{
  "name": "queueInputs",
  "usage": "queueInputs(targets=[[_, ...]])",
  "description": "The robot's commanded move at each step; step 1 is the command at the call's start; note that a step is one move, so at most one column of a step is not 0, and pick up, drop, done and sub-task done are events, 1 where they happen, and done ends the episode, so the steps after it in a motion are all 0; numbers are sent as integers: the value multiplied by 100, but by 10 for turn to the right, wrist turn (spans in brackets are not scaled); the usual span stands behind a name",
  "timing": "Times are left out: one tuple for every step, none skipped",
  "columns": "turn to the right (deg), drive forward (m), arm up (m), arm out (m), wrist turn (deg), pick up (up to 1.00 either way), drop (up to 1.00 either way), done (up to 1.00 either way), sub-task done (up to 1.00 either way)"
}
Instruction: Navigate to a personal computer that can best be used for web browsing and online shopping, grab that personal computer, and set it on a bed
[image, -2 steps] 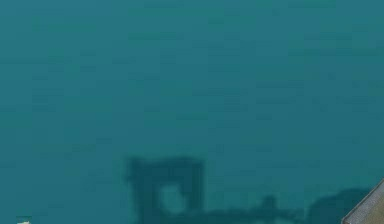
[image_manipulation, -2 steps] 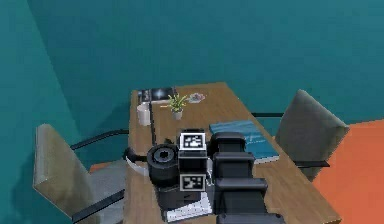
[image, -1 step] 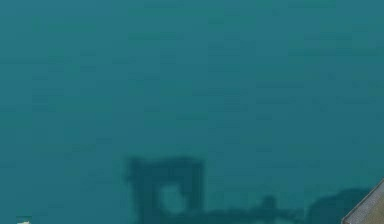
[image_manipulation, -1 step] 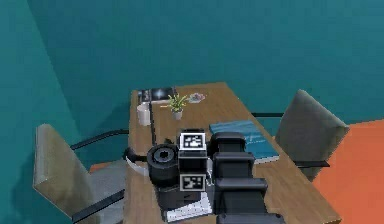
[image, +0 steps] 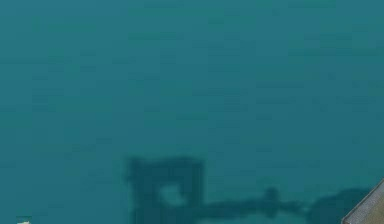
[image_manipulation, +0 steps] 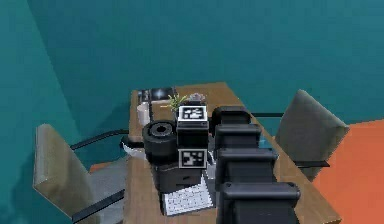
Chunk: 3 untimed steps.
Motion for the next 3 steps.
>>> queueInputs(targets=[[450, 0, 0, 0, 0, 0, 0, 0, 0], [450, 0, 0, 0, 0, 0, 0, 0, 0], [450, 0, 0, 0, 0, 0, 0, 0, 0]])
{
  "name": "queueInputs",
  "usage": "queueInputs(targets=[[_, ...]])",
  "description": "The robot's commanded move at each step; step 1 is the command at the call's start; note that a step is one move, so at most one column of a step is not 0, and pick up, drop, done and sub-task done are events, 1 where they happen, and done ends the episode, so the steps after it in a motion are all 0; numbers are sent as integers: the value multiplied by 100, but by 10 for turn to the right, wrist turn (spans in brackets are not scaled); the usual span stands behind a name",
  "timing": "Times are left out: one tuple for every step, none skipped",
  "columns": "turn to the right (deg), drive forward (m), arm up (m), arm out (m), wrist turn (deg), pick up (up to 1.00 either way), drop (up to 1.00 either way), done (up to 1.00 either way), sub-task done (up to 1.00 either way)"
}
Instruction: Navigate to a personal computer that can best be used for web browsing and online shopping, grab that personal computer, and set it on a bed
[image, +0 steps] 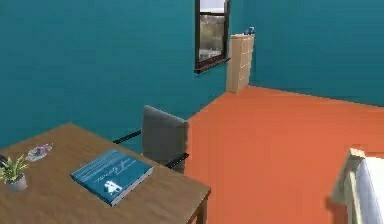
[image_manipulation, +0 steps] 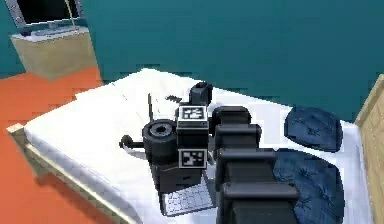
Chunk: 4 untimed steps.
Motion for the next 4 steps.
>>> queueInputs(targets=[[390, 0, 0, 0, 0, 0, 0, 0, 0], [0, 60, 0, 0, 0, 0, 0, 0, 0], [-180, 0, 0, 0, 0, 0, 0, 0, 0], [0, 0, 0, 40, 0, 0, 0, 0, 0]])
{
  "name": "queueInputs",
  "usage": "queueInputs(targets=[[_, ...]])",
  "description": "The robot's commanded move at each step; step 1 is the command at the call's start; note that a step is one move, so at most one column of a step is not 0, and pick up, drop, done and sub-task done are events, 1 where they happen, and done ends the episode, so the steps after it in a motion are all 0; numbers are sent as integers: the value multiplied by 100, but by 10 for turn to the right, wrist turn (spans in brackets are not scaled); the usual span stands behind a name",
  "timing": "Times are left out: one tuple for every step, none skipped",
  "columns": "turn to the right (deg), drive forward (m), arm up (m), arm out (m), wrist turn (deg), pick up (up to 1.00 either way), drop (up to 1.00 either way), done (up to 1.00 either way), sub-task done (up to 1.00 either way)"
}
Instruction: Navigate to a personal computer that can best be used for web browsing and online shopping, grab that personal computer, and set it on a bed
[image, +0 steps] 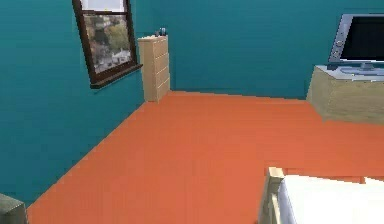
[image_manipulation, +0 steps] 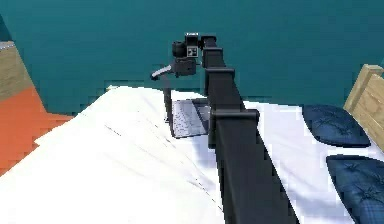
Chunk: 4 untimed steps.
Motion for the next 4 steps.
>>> queueInputs(targets=[[0, 0, 0, 0, 210, 0, 0, 0, 0], [0, 0, -26, 0, 0, 0, 0, 0, 0], [0, 0, -50, 0, 0, 0, 0, 0, 0], [0, 0, 0, 0, 0, 0, 100, 0, 0]])
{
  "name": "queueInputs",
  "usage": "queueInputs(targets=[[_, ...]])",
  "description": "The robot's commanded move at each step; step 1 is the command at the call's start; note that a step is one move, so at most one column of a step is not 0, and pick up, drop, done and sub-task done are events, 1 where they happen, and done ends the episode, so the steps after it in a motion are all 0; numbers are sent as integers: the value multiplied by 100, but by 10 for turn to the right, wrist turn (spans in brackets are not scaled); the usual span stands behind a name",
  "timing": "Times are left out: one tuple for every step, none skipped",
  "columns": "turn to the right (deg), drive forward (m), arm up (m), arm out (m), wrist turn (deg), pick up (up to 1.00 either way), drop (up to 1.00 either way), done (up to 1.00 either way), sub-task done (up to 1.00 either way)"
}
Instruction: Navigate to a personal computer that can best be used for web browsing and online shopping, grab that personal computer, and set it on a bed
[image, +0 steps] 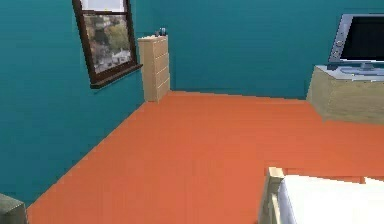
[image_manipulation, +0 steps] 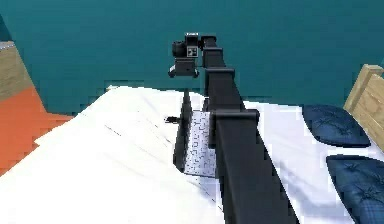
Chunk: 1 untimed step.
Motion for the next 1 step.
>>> queueInputs(targets=[[0, 0, 0, -10, 0, 0, 0, 0, 0]])
